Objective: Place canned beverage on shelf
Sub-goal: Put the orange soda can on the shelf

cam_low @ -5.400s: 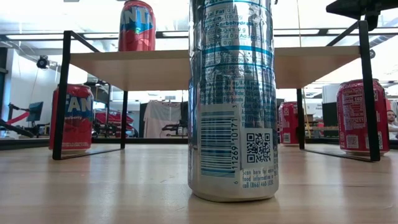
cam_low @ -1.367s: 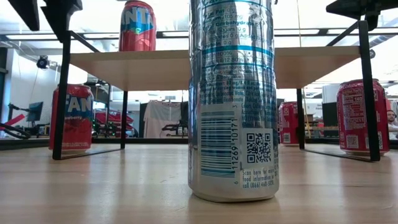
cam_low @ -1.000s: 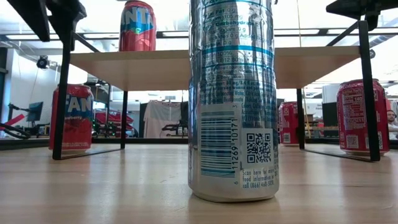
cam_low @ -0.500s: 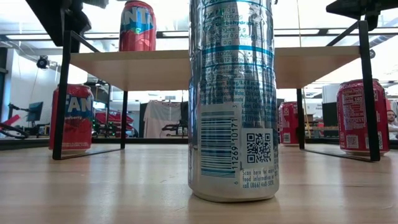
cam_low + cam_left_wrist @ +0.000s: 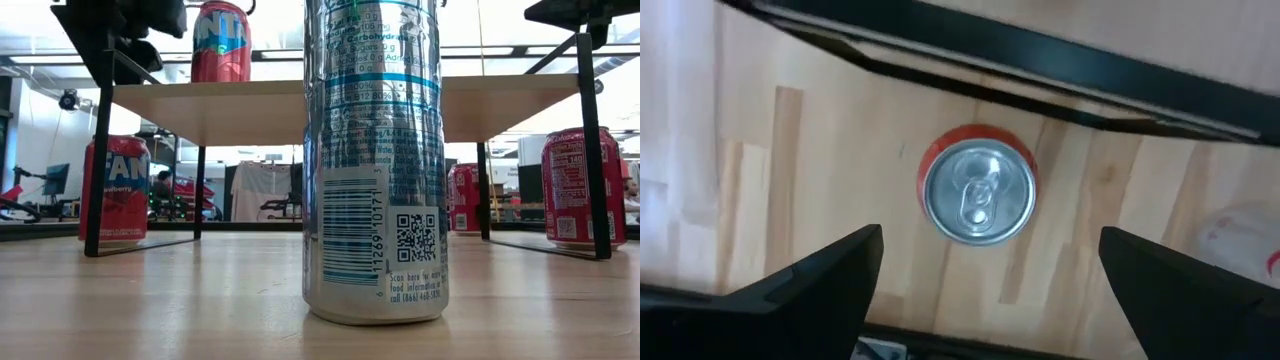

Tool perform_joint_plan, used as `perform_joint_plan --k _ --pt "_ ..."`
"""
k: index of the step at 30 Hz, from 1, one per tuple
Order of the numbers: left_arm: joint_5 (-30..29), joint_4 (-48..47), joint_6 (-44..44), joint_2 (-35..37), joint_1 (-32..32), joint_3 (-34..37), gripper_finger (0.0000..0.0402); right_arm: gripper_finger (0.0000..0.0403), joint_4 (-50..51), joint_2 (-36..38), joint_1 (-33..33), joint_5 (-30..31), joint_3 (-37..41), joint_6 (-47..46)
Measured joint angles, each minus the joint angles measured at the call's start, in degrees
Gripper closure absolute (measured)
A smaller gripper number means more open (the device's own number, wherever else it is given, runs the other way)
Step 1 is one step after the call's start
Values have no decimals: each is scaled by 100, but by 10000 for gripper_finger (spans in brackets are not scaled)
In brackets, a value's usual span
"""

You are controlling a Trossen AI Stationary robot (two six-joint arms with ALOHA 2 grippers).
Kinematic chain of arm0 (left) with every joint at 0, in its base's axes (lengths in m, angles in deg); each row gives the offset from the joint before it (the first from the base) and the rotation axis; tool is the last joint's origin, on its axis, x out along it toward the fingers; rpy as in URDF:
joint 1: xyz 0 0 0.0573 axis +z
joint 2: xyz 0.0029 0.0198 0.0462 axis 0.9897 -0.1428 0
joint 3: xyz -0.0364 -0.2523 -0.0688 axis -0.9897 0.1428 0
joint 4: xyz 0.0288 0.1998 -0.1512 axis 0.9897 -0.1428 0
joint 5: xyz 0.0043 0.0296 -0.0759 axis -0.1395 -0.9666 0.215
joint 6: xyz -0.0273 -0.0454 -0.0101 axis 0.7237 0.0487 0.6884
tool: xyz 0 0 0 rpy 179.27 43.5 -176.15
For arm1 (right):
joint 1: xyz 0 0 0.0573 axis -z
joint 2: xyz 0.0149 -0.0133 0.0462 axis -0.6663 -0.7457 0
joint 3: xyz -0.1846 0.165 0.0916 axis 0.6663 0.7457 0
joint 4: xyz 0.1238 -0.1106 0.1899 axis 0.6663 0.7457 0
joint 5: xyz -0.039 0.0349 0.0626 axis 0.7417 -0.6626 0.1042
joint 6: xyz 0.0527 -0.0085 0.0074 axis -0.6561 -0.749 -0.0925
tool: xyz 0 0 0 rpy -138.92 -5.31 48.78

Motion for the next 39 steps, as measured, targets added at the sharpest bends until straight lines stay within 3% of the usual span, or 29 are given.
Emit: perform_joint_plan --k 18,39 --pt "118 1163 -197 873 76 1407 45 380 0 0 1 -1 1 0" --pt "-13 1518 -544 488 76 1554 45 380 0 0 1 1 0 -1"
